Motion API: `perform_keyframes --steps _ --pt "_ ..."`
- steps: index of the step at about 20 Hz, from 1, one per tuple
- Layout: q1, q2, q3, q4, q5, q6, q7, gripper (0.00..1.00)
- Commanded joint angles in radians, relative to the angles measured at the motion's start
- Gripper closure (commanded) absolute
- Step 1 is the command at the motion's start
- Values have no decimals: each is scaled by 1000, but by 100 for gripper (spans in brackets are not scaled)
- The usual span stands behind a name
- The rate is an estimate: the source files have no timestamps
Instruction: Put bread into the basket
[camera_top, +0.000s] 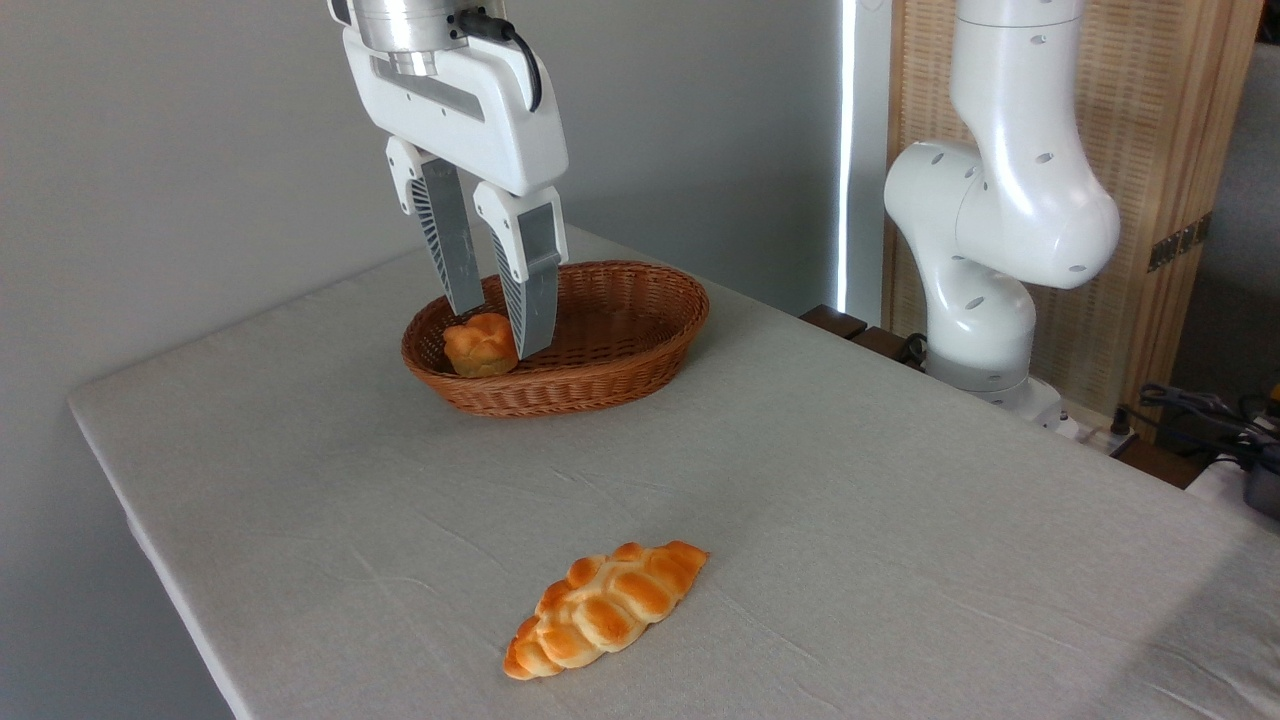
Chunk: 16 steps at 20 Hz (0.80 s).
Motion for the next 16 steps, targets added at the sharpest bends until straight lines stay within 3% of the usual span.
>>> perform_keyframes --steps 1,16 --pt "-6 4 14 13 -17 -7 11 0" --pt "4 -1 16 7 -15 24 11 0"
